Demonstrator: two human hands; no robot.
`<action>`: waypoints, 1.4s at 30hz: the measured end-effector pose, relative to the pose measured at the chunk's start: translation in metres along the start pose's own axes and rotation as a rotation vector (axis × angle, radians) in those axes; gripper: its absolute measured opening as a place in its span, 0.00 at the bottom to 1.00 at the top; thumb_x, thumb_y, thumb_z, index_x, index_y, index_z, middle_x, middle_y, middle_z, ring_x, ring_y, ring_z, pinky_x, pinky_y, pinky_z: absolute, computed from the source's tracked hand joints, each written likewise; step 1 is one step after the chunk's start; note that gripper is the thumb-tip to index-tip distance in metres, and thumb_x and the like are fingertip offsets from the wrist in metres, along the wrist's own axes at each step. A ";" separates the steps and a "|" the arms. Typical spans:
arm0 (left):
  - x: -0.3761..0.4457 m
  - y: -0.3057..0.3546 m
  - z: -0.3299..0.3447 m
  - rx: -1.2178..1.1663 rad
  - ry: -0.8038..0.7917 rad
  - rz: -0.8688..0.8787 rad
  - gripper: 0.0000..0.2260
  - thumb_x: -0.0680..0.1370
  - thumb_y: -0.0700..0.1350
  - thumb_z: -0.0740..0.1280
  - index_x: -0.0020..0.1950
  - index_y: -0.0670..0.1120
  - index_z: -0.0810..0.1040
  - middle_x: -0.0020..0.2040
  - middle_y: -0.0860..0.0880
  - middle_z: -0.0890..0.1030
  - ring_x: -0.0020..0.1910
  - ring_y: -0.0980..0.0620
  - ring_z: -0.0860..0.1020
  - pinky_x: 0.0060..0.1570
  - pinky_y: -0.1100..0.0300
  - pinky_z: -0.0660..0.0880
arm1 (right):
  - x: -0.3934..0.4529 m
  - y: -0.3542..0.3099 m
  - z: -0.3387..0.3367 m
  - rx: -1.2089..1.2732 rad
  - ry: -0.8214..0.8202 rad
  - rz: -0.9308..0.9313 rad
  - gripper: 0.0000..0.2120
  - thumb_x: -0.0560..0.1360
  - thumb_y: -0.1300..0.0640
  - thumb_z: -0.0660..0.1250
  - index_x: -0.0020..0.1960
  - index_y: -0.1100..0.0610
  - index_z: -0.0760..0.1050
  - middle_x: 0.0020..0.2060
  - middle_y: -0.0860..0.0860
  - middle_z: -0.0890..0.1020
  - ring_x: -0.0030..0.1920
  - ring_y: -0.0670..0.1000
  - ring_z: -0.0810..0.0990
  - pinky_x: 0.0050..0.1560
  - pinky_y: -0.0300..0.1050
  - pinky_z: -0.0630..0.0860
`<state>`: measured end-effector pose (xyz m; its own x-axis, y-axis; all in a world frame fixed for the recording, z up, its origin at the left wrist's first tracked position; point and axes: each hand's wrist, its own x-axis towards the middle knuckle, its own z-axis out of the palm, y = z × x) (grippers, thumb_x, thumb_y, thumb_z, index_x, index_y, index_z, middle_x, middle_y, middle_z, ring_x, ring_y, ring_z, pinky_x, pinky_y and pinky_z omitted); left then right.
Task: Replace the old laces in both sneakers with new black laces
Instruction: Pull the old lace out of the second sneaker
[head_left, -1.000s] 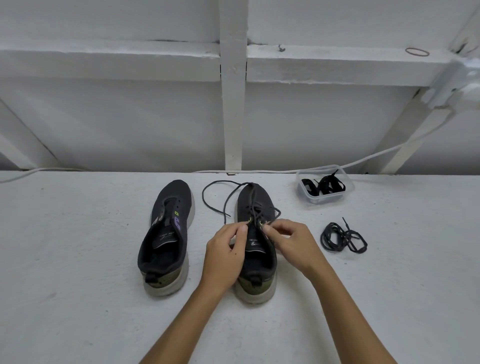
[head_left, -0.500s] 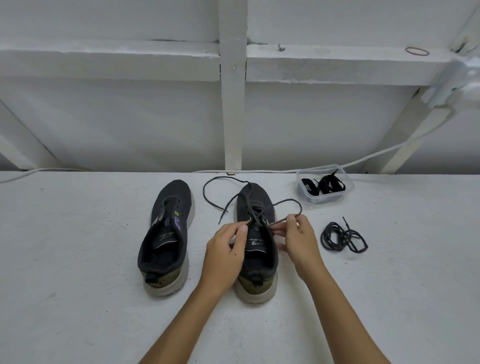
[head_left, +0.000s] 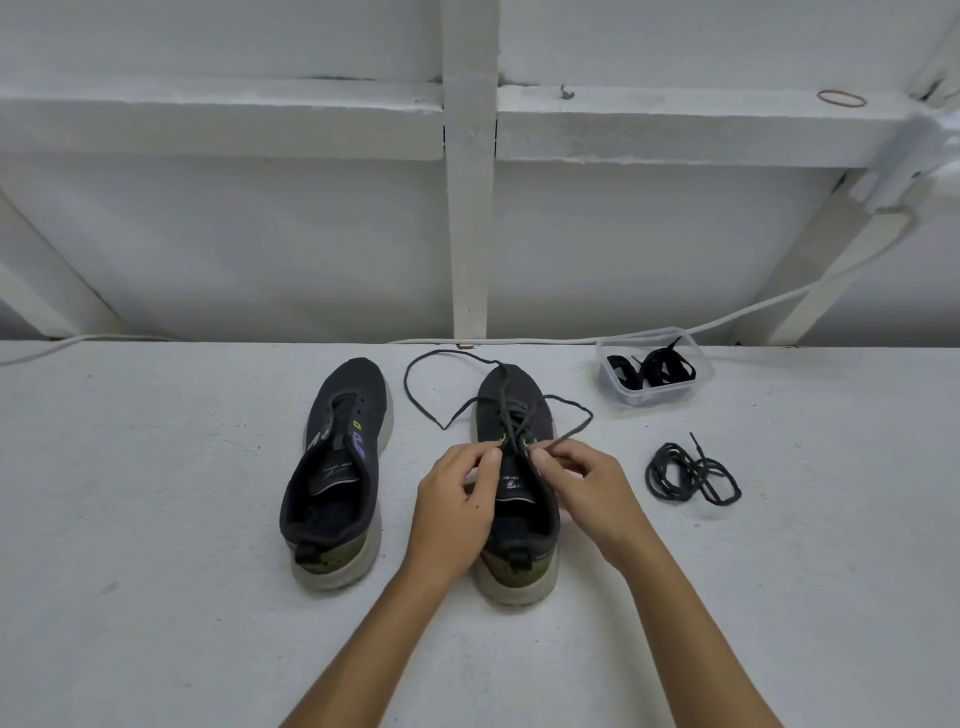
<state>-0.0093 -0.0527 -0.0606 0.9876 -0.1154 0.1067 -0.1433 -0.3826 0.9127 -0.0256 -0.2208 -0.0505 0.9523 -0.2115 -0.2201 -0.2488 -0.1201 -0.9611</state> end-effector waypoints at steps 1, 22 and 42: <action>0.000 0.000 0.000 -0.001 -0.003 0.000 0.10 0.83 0.48 0.62 0.59 0.52 0.82 0.54 0.60 0.81 0.56 0.64 0.77 0.52 0.70 0.74 | 0.001 -0.001 0.001 -0.015 0.033 -0.003 0.07 0.80 0.53 0.69 0.47 0.55 0.83 0.46 0.46 0.86 0.50 0.48 0.85 0.52 0.48 0.83; 0.000 -0.001 -0.001 0.008 -0.017 -0.003 0.11 0.83 0.49 0.61 0.60 0.52 0.81 0.54 0.61 0.80 0.57 0.63 0.76 0.54 0.66 0.76 | -0.001 -0.005 0.001 0.061 0.085 0.049 0.09 0.82 0.55 0.66 0.47 0.60 0.79 0.40 0.48 0.85 0.45 0.48 0.84 0.45 0.50 0.85; 0.017 0.007 -0.005 -0.144 -0.065 -0.228 0.10 0.81 0.53 0.63 0.55 0.55 0.83 0.54 0.58 0.82 0.54 0.67 0.77 0.58 0.66 0.72 | -0.015 -0.008 0.012 0.106 0.127 0.073 0.13 0.84 0.47 0.60 0.50 0.47 0.83 0.48 0.38 0.85 0.52 0.36 0.82 0.58 0.43 0.78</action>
<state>0.0069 -0.0525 -0.0507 0.9865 -0.1011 -0.1290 0.0973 -0.2721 0.9573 -0.0359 -0.2051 -0.0413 0.9007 -0.3379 -0.2731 -0.2898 0.0012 -0.9571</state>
